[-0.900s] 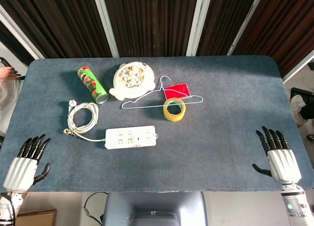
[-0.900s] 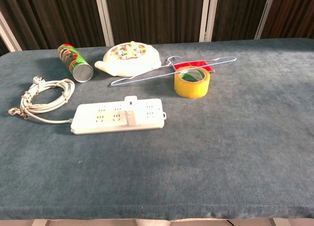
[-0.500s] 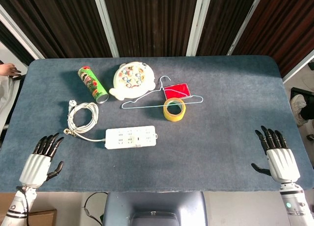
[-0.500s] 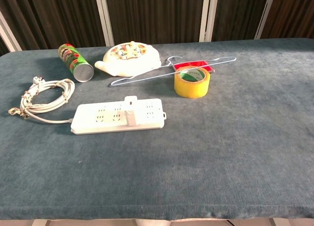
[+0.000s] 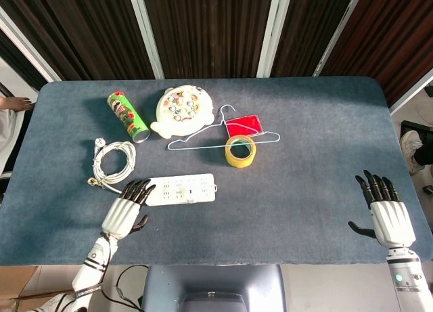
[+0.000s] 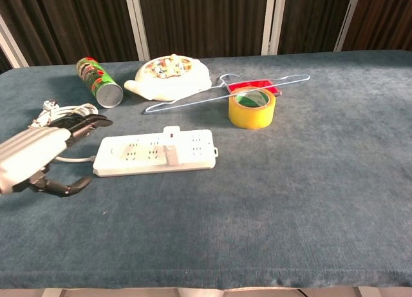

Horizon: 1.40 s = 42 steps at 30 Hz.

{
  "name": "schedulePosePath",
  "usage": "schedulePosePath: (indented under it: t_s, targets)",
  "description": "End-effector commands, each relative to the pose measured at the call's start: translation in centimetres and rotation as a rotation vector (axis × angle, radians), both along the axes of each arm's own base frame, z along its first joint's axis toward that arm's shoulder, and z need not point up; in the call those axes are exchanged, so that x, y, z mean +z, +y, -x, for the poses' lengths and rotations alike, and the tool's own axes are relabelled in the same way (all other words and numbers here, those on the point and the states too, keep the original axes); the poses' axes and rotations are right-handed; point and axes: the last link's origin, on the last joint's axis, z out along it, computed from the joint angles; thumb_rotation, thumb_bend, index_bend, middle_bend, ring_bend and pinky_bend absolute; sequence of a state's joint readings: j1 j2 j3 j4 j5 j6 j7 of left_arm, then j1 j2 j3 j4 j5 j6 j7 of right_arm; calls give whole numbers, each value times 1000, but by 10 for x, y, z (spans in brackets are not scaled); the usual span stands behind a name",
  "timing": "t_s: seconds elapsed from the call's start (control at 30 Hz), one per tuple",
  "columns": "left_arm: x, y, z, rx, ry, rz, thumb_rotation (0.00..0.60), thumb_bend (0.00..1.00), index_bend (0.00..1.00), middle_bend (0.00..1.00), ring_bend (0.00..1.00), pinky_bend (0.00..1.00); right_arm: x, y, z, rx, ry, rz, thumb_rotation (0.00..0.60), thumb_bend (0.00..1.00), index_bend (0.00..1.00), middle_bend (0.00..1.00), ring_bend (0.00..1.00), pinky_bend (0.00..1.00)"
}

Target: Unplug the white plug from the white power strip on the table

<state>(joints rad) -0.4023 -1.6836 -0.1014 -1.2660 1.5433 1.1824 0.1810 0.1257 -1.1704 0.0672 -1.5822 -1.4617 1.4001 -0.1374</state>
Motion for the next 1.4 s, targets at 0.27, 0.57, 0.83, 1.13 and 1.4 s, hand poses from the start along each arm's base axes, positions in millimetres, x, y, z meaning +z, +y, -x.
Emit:
schedulePosePath:
  t_s: [0.27, 0.57, 0.83, 1.13, 1.4]
  targets:
    - [-41, 21, -47, 7, -2, 20, 600, 364, 0, 0, 0, 75, 1, -5, 2, -25, -1, -1, 600, 189, 0, 0, 0, 0]
    - [-58, 30, -69, -3, 35, -8, 600, 363, 0, 0, 0, 81, 3, -4, 2, -30, -9, -5, 600, 188, 0, 0, 0, 0]
    - [-73, 35, -82, -2, 39, -1, 600, 362, 0, 0, 0, 83, 5, -5, 3, -36, -10, -6, 600, 188, 0, 0, 0, 0]
    - [-79, 33, -108, -45, 11, 5, 600, 362, 0, 17, 0, 85, 8, -3, 3, -35, -10, -4, 600, 188, 0, 0, 0, 0]
    - [-86, 37, -108, -13, 34, 3, 600, 360, 0, 52, 23, 101, 12, -1, 3, -30, -19, 1, 600, 189, 0, 0, 0, 0]
